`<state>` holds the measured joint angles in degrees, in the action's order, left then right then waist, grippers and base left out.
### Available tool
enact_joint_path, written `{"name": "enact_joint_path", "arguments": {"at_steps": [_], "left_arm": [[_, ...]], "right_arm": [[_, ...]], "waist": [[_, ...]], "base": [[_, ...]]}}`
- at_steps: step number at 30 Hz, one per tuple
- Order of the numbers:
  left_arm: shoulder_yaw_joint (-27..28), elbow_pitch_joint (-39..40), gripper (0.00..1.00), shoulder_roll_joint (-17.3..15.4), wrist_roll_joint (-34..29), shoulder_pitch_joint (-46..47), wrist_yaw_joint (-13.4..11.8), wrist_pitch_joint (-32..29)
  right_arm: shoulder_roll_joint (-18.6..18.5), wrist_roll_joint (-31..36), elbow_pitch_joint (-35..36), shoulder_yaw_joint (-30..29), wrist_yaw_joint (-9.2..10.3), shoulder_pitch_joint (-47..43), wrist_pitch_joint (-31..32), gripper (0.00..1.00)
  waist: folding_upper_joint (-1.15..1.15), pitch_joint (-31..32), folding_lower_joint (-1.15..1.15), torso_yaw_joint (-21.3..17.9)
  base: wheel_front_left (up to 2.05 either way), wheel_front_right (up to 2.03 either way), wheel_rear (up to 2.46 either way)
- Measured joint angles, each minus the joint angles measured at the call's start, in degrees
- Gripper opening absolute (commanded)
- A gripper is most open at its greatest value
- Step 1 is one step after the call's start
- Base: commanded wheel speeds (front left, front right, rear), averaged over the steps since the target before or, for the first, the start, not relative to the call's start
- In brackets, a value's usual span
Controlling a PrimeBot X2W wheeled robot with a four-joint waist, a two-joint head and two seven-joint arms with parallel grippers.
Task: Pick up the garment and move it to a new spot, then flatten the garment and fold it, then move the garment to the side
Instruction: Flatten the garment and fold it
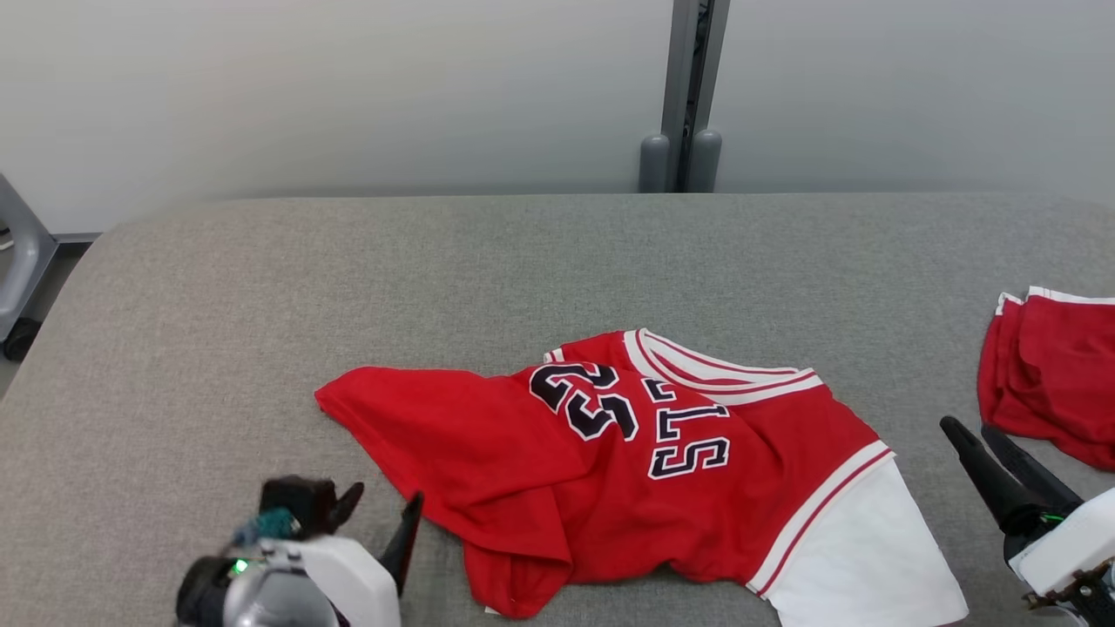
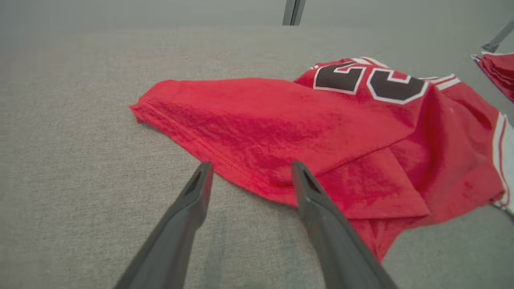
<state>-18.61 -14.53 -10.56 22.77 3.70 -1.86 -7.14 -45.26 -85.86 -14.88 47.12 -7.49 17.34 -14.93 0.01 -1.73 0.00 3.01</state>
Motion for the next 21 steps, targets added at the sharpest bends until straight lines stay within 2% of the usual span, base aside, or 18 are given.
{"name": "enact_joint_path", "arguments": {"at_steps": [2,5,9,16,21], "left_arm": [[0.31,0.33,1.0,-1.65,2.26,1.86,1.76,-6.3],[1.75,0.51,1.0,-2.15,8.31,3.47,3.98,-14.83],[4.63,-0.13,1.0,-2.25,18.27,4.1,4.5,-27.25],[7.86,-2.87,1.0,-2.75,27.98,7.74,2.04,-41.19],[8.56,-6.14,1.0,-2.89,31.51,10.12,-0.31,-48.03]], "right_arm": [[1.68,3.01,0.09,-3.25,0.0,-1.38,-0.05,1.0],[4.14,7.16,-0.42,-7.43,0.0,-3.26,-0.07,1.0],[7.13,10.99,0.19,-10.17,0.0,-4.91,-0.07,1.0],[10.14,13.35,-0.19,-11.88,0.0,-6.55,0.58,1.0],[11.37,14.5,-0.42,-13.11,0.0,-6.49,1.91,1.0]], "waist": [[0.0,-0.41,0.0,0.04],[0.0,-0.87,0.0,-0.46],[0.0,-1.48,0.0,-1.69],[0.0,-2.02,0.0,-3.7],[0.0,-2.02,0.0,-5.17]], "base": [[0.0,0.0,0.0],[0.0,0.0,0.0],[0.0,0.0,0.0],[0.0,0.0,0.0],[0.0,0.0,0.0]]}}
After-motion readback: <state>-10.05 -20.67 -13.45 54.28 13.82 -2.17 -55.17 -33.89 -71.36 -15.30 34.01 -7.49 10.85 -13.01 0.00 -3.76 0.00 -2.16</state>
